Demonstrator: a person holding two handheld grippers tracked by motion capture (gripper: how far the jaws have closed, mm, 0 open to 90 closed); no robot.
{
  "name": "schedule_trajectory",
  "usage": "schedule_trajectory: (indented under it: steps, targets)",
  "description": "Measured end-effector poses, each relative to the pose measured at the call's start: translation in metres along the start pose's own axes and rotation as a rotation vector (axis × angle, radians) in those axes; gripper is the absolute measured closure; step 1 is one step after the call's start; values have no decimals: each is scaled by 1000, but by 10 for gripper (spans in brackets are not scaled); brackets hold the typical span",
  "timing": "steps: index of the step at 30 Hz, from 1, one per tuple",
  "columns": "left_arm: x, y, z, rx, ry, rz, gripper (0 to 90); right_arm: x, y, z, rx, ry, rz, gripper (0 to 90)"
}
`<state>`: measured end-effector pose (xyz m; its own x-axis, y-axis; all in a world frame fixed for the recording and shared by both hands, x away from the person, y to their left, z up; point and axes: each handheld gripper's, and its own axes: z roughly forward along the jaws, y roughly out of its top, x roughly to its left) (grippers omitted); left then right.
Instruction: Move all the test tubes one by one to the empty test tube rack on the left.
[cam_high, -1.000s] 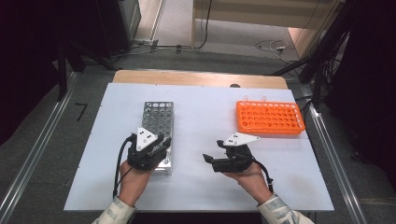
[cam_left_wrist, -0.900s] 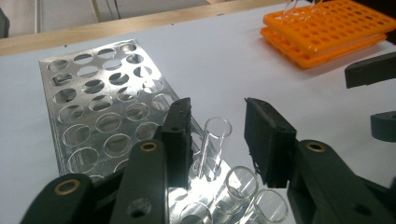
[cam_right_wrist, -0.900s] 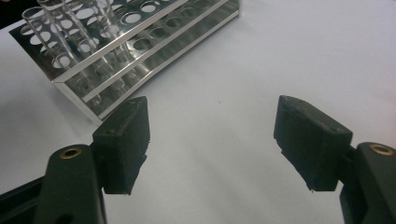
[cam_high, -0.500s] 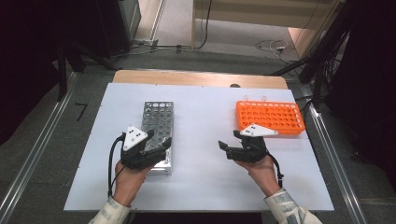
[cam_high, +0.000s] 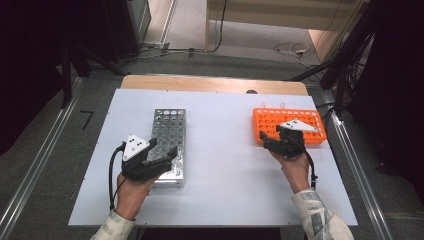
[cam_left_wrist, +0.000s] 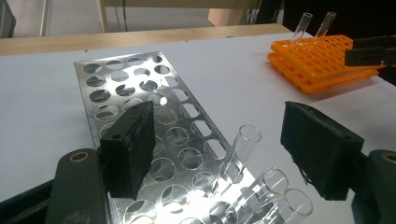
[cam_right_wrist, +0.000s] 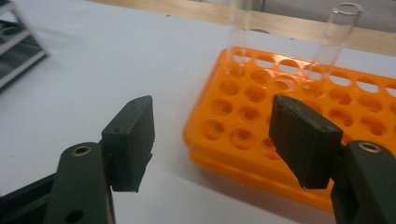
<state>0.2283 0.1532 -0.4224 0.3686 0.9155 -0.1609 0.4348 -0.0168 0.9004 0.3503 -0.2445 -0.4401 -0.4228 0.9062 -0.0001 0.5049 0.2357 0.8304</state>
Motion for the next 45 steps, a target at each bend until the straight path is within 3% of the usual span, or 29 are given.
schedule_trajectory:
  steps: [5, 10, 13, 16, 22, 34, 41, 45]
  targets:
    - [0, 0, 0, 0, -4, -3, 251, -18, 1, 13, 6, -65, 36, 303]
    - [0, 0, 1, 1, -1, 3, 251, -32, 1, 27, -6, -101, 69, 325]
    - [0, -1, 1, 3, 5, 5, 251, -37, 5, 36, 7, -143, 48, 338]
    - [0, -1, 2, 6, 3, 6, 252, -43, 9, 42, -4, -174, 56, 371]
    - [0, -1, 2, 5, 0, 3, 252, -54, 17, 55, 11, -188, 67, 472]
    - [2, 0, 1, 0, 0, -8, 252, -57, 26, 73, 51, -205, 74, 585]
    - [2, 0, 0, -1, -2, -5, 252, -58, 25, 76, 57, -222, 76, 713]
    - [3, 0, 0, -5, 0, -11, 250, -59, 26, 73, 38, -222, 79, 726]
